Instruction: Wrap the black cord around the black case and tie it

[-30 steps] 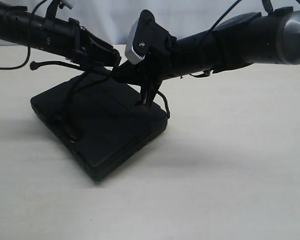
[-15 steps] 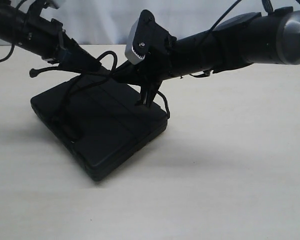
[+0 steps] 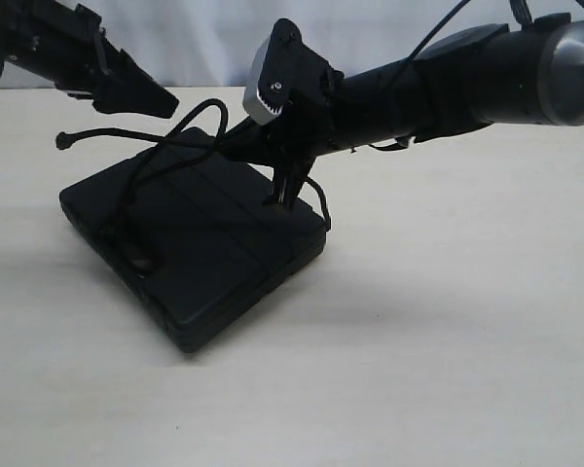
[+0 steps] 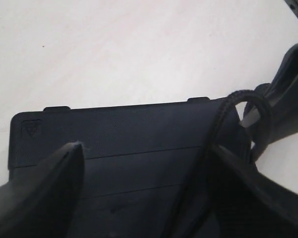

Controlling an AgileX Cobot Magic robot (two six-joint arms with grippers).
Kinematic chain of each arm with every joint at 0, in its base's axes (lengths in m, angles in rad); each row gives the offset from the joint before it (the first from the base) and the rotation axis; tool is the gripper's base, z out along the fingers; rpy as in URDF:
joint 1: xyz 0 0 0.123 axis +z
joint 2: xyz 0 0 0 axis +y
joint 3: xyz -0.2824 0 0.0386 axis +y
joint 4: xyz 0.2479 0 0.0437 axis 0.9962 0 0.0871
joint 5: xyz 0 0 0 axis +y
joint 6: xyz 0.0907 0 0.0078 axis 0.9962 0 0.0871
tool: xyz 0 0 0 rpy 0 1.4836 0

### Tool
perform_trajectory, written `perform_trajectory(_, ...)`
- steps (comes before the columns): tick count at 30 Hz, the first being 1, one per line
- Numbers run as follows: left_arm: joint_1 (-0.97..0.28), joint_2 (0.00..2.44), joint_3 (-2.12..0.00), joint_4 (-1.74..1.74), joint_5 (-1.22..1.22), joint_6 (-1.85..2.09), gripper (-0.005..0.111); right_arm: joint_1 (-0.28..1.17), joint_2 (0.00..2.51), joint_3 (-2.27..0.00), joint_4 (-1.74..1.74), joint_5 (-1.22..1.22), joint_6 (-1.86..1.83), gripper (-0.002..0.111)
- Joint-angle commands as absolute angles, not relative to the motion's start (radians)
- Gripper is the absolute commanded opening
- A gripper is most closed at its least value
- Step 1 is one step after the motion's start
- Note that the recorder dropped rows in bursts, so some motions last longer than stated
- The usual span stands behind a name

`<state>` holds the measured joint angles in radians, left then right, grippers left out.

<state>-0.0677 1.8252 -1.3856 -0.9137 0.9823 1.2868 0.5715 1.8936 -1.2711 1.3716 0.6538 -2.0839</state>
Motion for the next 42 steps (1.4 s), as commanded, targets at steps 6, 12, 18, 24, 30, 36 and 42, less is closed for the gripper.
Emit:
perform_trajectory(6,-0.065,1.759,-1.390,-0.857,1.010,1.245,0.065,0.573,1.887,-1.279,1.412,0.660,-2.117,0.004)
perform_trajectory(12,-0.065,1.700,-1.390,-0.742,1.047,1.115,0.065,0.573,1.887,-1.279,1.420,0.660,-2.117,0.004)
perform_trajectory(18,-0.065,1.698,-1.390,-0.633,1.130,1.015,0.065,0.573,1.887,-1.279,1.423,0.660,-2.117,0.004)
perform_trajectory(24,-0.065,1.698,-1.390,-0.617,1.128,0.999,0.064,0.573,1.887,-1.279,1.423,0.659,-2.113,0.004)
perform_trajectory(30,-0.067,1.698,-1.387,-0.617,1.152,0.998,0.064,0.573,1.887,-1.279,1.423,0.659,-2.113,0.004)
perform_trajectory(36,-0.067,1.698,-1.387,-0.617,1.156,0.990,0.035,0.573,1.887,-1.279,1.425,0.659,-2.113,0.004)
perform_trajectory(42,-0.067,1.698,-1.387,-0.570,1.179,0.993,0.003,0.573,1.887,-1.279,1.427,0.656,-2.109,0.004)
